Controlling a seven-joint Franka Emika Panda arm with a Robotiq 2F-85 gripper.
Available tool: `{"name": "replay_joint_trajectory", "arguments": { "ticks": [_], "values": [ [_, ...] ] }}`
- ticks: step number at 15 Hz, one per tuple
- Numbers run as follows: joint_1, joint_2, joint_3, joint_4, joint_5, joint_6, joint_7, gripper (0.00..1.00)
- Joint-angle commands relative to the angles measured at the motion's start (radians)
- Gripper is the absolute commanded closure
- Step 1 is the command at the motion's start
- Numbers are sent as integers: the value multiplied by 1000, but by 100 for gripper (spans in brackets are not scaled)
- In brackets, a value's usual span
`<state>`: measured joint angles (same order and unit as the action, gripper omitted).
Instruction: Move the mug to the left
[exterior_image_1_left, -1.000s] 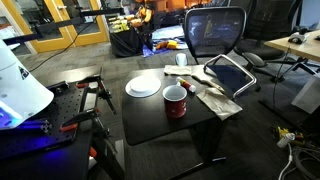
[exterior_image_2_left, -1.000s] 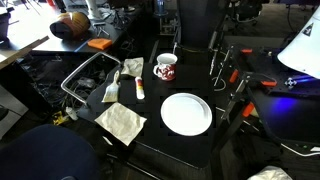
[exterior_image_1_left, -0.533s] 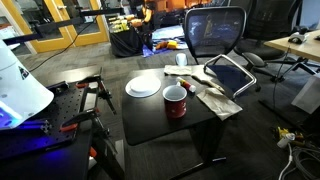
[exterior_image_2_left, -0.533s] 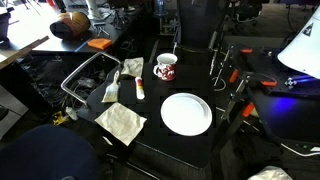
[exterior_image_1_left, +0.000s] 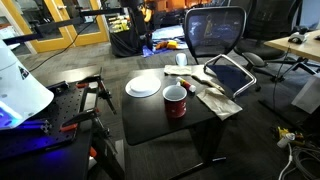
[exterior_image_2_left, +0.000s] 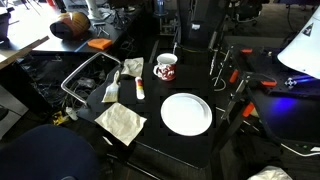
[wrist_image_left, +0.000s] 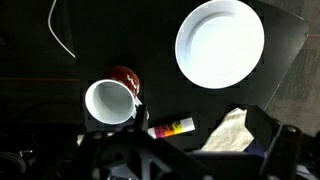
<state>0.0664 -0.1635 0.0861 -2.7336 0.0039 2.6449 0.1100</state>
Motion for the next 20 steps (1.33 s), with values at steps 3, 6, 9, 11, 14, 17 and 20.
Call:
{"name": "replay_joint_trajectory", "arguments": {
  "ticks": [3,6,9,11,14,17,20],
  "values": [
    [-3,19,0,1,-2,6,3,0],
    [-3,19,0,3,-2,6,3,0],
    [-26,62,-8,20,-61,48,-12,0],
    [-39,98,-16,34,-105,66,-12,0],
    [-57,173,-35,64,-155,96,-26,0],
    [-61,265,-62,107,-188,134,-38,0],
    [-58,359,-81,154,-173,174,-77,0]
  ]
}}
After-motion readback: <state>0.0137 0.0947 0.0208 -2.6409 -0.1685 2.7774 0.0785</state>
